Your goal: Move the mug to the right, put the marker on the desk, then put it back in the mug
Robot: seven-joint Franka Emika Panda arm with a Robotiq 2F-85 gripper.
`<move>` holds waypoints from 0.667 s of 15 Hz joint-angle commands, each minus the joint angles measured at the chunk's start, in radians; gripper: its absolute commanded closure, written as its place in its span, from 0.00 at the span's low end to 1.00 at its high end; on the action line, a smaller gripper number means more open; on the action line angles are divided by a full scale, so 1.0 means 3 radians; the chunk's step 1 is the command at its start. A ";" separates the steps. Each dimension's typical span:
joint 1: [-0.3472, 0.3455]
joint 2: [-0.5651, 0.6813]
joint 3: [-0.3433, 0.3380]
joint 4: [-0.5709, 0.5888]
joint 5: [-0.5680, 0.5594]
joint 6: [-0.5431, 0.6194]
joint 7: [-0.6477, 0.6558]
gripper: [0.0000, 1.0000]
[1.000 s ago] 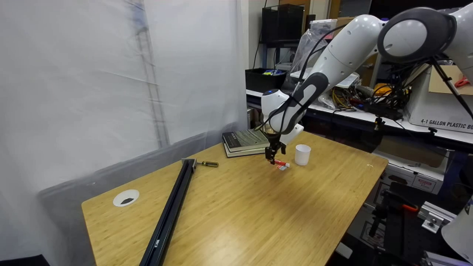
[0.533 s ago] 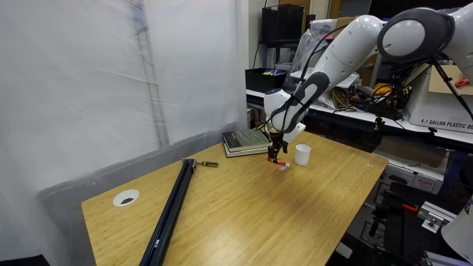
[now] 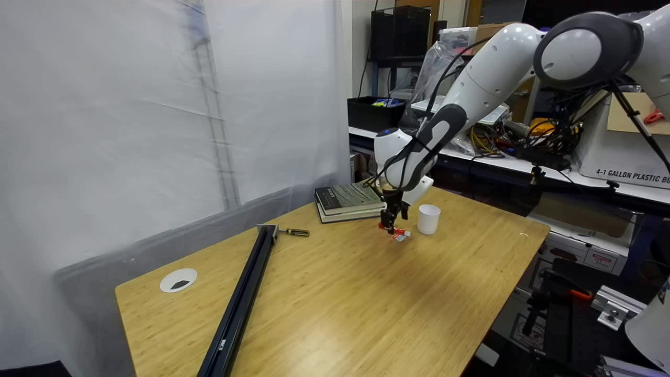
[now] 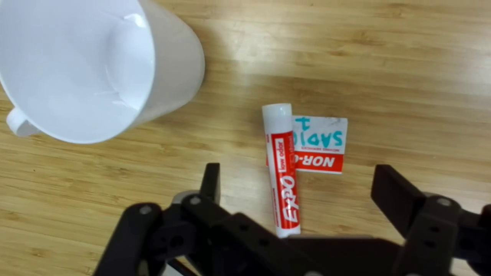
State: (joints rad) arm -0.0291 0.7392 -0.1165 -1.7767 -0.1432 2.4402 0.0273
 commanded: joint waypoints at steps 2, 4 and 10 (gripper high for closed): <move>-0.0096 -0.0029 0.0083 -0.0053 0.0054 0.0065 -0.0155 0.00; -0.0112 -0.0004 0.0097 -0.0038 0.0070 0.0062 -0.0180 0.00; -0.0139 0.0048 0.0127 -0.0013 0.0102 0.0060 -0.0244 0.00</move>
State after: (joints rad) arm -0.0431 0.7532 -0.1036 -1.7807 -0.1310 2.4407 -0.0090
